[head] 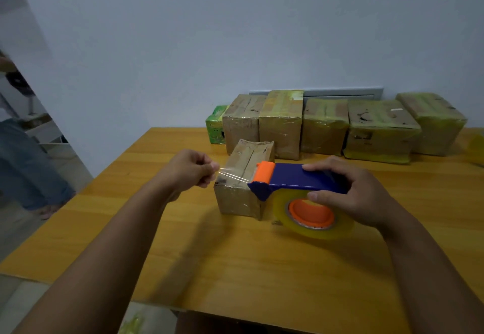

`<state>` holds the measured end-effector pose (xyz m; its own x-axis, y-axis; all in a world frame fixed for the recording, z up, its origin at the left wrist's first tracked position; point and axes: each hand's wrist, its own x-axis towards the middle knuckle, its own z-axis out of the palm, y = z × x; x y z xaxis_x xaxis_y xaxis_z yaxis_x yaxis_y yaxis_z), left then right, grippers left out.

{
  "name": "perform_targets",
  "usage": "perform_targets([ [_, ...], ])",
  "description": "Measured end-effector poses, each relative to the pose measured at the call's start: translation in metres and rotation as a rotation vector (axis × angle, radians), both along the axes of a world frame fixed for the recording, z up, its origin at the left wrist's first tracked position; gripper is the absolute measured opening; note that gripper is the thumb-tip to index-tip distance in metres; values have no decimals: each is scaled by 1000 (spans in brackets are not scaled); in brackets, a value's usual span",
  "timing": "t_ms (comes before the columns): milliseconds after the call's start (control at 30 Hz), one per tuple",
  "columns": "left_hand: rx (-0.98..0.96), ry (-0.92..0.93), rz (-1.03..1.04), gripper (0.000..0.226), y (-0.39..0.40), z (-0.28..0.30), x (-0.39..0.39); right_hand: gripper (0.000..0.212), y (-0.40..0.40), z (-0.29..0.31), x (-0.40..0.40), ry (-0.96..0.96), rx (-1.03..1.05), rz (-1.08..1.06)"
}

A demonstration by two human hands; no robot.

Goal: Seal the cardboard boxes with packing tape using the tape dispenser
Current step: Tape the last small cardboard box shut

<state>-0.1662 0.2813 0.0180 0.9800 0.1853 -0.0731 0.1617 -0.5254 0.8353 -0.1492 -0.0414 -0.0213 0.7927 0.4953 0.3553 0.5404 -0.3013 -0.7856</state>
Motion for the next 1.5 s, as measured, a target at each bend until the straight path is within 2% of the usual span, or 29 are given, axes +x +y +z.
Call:
perform_targets([
  [467,156,37,108,21,2,-37,7,47,17,5,24,-1,-99,36],
  [600,74,114,98,19,2,-37,8,45,18,3,23,5,-80,36],
  [767,17,264,95,35,0,-44,6,45,19,-3,22,-4,-71,15],
  [833,43,110,197,31,-5,-56,5,46,19,-4,22,-2,-61,12],
  [933,218,-327,379,20,-18,-69,-6,47,20,-6,22,0,-50,7],
  [967,214,-396,371,22,-25,-70,-12,46,20,-6,22,4,-42,3],
  [1067,175,-373,276,31,-42,-78,-23,49,20,-9,22,15,-20,-4],
  [1200,229,-340,219,47,-41,-85,-25,49,21,-11,20,21,-6,-17],
  [1233,281,-320,190,50,-39,-85,-25,48,20,-12,20,25,-4,-20],
  [1300,516,-333,125,56,-34,-87,-25,46,20,-13,20,33,-3,-22],
  [1367,755,-444,20,60,-31,-90,-24,45,20,-13,20,39,-1,-22],
  [1433,869,-503,-104,62,-31,-95,-19,45,20,-12,21,42,2,-20],
  [1500,914,-480,-136,64,-32,-99,-15,44,20,-11,21,43,4,-12],
])
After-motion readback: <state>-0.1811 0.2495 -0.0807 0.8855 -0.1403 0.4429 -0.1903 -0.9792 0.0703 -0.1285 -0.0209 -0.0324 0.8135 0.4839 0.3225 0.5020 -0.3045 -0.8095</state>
